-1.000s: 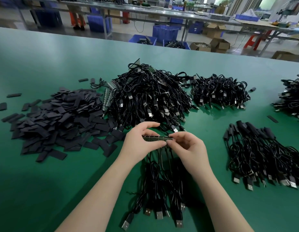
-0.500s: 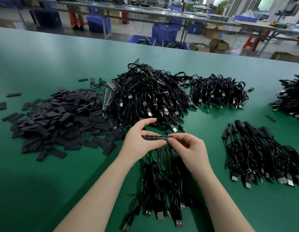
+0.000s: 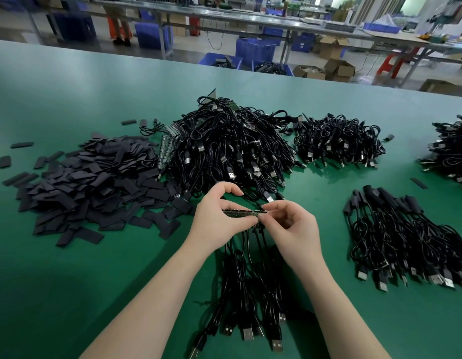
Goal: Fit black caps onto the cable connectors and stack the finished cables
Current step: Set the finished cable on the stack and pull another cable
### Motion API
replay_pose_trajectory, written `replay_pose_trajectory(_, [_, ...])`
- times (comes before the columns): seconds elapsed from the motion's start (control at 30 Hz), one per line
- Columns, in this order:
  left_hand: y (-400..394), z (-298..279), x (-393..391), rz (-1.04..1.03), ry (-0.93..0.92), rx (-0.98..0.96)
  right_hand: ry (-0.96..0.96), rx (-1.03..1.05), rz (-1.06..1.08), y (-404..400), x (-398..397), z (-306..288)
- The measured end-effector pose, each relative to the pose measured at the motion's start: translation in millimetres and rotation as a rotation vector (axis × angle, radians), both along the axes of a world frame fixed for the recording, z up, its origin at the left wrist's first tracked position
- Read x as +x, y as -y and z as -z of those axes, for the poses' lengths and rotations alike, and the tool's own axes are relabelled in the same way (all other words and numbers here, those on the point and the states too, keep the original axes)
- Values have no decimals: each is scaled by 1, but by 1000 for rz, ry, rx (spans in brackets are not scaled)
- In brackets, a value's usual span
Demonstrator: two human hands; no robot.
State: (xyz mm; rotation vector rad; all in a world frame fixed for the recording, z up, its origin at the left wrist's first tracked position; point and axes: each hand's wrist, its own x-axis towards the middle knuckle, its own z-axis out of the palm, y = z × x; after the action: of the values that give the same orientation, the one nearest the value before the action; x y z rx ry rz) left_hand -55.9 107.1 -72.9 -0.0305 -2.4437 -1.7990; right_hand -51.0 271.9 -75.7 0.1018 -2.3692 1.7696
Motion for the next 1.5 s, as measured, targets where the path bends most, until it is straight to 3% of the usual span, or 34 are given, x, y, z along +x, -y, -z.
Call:
replay_pose_trajectory(0.9, [-6,4,-1,-62,-41,-57,-52,-13,120,7,4,2])
replay_pose_trajectory(1.07, [0,8,-3,-33,32,-71,-74,-11,216,-3,2,0])
replay_pose_trajectory(1.17, [-4,12,-3,-10,50,-80,-183,-112,383,-13,1,-8])
replay_pose_trajectory(1.3, [-11,15,-1,11,-9,-141,-478,-218,522,-20,7,-28])
replay_pose_trajectory(1.4, [-12,9,0,-29,-165,-214,-657,-236,437,-13,12,-45])
replay_pose_trajectory(1.5, [-12,-3,3,-107,-402,-192,-655,-287,270,5,13,-63])
